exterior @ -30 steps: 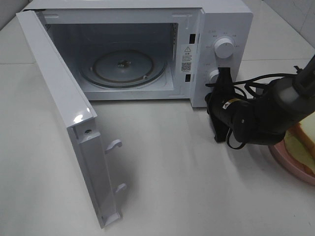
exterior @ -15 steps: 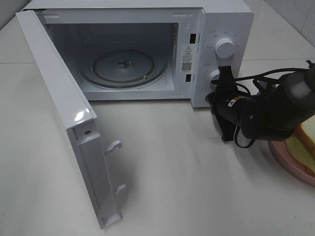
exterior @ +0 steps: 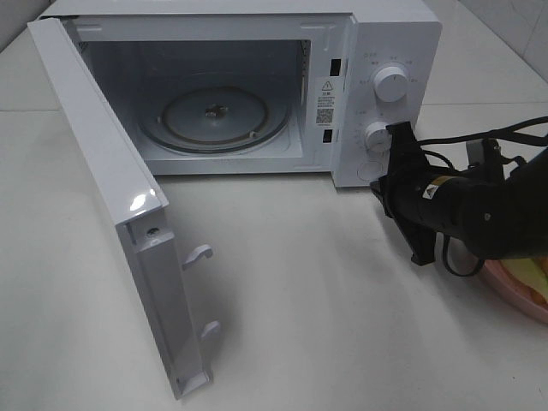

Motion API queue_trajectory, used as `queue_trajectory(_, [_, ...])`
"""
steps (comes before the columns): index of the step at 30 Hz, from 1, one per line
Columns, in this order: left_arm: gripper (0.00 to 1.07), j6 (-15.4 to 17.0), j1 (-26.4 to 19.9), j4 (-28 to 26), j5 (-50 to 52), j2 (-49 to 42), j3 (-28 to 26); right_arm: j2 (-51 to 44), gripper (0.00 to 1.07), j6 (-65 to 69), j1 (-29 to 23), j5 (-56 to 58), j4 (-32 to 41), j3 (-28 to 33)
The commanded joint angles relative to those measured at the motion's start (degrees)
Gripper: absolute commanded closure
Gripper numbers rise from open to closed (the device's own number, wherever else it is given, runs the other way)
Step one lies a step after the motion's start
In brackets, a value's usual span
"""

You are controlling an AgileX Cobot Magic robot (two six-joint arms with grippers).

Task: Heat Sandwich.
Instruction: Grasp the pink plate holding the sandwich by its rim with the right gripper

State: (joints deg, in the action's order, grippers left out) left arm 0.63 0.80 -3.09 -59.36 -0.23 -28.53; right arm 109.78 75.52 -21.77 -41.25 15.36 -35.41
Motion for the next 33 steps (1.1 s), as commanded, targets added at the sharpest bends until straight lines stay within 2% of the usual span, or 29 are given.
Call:
queue_trajectory(1, [0.06,-0.1,-0.2,-0.1,0.1,-1.7,0.1,-3.7,1.06,-2.9,0.5,0.9,-0.7,2.4])
queue_trajectory(4, [0.06,-0.1,-0.2,-0.1,0.1,-1.7,0.1,-7.8,1.05,-4.4,0.5,6.0,-1.8,4.8])
queue_trajectory(16, [0.06,-0.1,-0.2,-0.1,0.1,-1.7,0.1,-18.9,1.00,-15.4,0.5,24.5,-1.7,5.4])
queue_trajectory(20, [0.06,-0.1,-0.2,-0.1,0.1,-1.7,0.1,-22.9,0.99,-20.4,0.5,29.0,-5.2,5.4])
queue_trajectory(24, [0.06,-0.1,-0.2,-0.1,0.1,-1.7,0.1,-27.7,0.98,-29.3,0.5,38.5,-8.5,5.4])
queue_trajectory(33, [0.06,-0.1,-0.2,-0.1,0.1,-1.7,0.1,-33.5,0.95,-45.0,0.5,50.6,-9.3,5.4])
